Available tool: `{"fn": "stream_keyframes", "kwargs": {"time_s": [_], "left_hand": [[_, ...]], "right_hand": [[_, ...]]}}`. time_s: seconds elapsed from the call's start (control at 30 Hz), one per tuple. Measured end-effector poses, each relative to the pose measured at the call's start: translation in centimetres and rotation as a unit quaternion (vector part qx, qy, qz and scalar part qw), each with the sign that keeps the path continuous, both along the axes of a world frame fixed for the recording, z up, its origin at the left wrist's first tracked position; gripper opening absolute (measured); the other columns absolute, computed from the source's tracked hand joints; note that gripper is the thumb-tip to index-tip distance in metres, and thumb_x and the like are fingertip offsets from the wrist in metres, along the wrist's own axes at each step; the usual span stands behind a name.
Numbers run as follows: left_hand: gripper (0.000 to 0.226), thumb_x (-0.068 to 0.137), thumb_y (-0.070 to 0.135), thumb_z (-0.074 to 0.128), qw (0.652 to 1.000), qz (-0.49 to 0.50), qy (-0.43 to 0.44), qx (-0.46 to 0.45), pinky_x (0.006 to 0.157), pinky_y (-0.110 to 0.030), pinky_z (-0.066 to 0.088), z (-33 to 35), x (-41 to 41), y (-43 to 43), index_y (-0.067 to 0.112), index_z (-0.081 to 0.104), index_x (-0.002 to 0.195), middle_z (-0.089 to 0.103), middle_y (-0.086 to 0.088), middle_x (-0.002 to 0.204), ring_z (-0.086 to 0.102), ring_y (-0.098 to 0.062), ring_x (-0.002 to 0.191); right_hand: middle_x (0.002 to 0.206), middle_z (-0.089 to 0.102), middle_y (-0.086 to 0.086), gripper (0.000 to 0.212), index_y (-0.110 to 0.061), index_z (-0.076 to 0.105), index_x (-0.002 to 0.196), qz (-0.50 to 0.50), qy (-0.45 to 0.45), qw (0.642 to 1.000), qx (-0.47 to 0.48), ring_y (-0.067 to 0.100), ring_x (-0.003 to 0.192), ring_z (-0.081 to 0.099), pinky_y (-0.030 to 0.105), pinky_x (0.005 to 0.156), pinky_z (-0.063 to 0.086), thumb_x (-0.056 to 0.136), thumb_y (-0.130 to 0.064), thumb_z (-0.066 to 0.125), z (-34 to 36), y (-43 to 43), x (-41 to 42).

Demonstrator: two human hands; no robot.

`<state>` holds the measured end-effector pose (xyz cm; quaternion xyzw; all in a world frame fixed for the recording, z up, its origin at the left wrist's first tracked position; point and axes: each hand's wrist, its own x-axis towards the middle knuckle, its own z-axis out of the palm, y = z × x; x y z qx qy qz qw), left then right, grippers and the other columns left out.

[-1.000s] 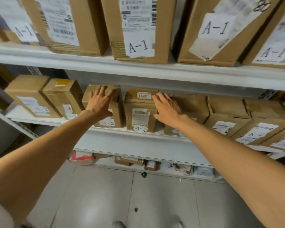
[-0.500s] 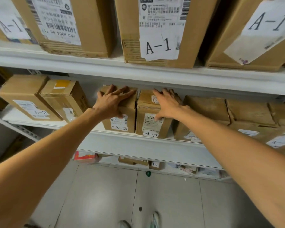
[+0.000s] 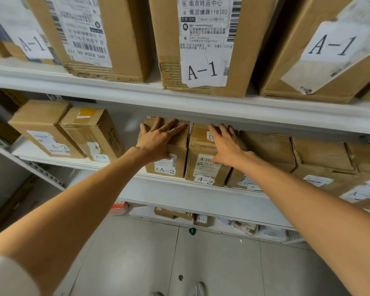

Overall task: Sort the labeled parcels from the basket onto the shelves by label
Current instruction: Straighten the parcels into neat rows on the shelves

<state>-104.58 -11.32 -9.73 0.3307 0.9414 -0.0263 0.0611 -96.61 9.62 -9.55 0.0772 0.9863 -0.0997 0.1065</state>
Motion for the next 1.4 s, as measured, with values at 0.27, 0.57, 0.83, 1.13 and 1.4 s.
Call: {"fn": "stream_keyframes", "kwargs": {"time_s": [0.27, 0.57, 0.83, 1.13, 1.4], "left_hand": [[0.105, 0.079, 0.044, 0.073, 0.997, -0.002, 0.048, 0.063, 0.116, -0.058, 0.0, -0.7, 2.0, -1.7, 0.034, -0.001, 0.153, 0.006, -0.002, 0.162, 0.004, -0.026, 0.149], [0.116, 0.068, 0.039, 0.083, 0.977, 0.044, 0.04, 0.203, 0.118, -0.045, 0.019, 0.2, 1.3, -12.9, 0.018, 0.007, 0.154, 0.022, -0.011, 0.157, 0.022, -0.032, 0.144], [0.099, 0.063, 0.041, 0.059, 0.972, 0.028, 0.044, 0.231, 0.112, -0.046, 0.032, -0.4, -1.9, -24.6, 0.014, 0.022, 0.151, 0.029, -0.013, 0.153, 0.031, -0.033, 0.138], [0.112, 0.07, 0.029, 0.083, 0.973, 0.102, 0.152, 0.139, 0.118, -0.054, 0.009, -1.1, -8.8, -30.1, 0.012, 0.01, 0.153, 0.011, -0.014, 0.16, 0.008, -0.033, 0.147], [0.083, 0.084, 0.03, 0.07, 0.977, 0.117, 0.13, 0.123, 0.115, -0.059, 0.01, -3.0, -13.0, -33.9, 0.032, 0.022, 0.151, 0.023, 0.002, 0.158, 0.017, -0.026, 0.147]], "right_hand": [[0.161, -0.002, 0.016, 0.096, -0.011, -0.002, 0.154, 0.043, 0.055, 0.997, 0.042, 0.037, 0.148, -0.002, 0.046, 0.12, 0.008, 0.087, -0.015, 0.066, -0.7, -2.9, 1.9], [0.144, 0.037, 0.012, 0.069, -0.003, 0.034, 0.143, 0.155, 0.184, 0.97, -0.021, 0.028, 0.132, 0.035, 0.039, 0.107, 0.038, 0.081, -0.012, 0.062, 1.0, -14.4, -0.6], [0.135, 0.044, 0.012, 0.058, -0.004, 0.039, 0.136, 0.161, 0.175, 0.971, -0.01, 0.029, 0.126, 0.041, 0.038, 0.098, 0.041, 0.083, -0.014, 0.061, -0.5, -25.9, -5.1], [0.161, 0.012, 0.012, 0.093, -0.007, 0.009, 0.154, 0.166, 0.185, 0.969, 0.013, 0.029, 0.148, 0.012, 0.036, 0.118, 0.017, 0.087, -0.03, 0.069, -0.9, -30.5, -10.8], [0.16, 0.018, 0.012, 0.09, -0.011, 0.014, 0.154, 0.166, 0.212, 0.957, 0.104, 0.035, 0.146, 0.015, 0.047, 0.12, 0.008, 0.086, -0.031, 0.07, -2.6, -33.0, -13.6]]}}
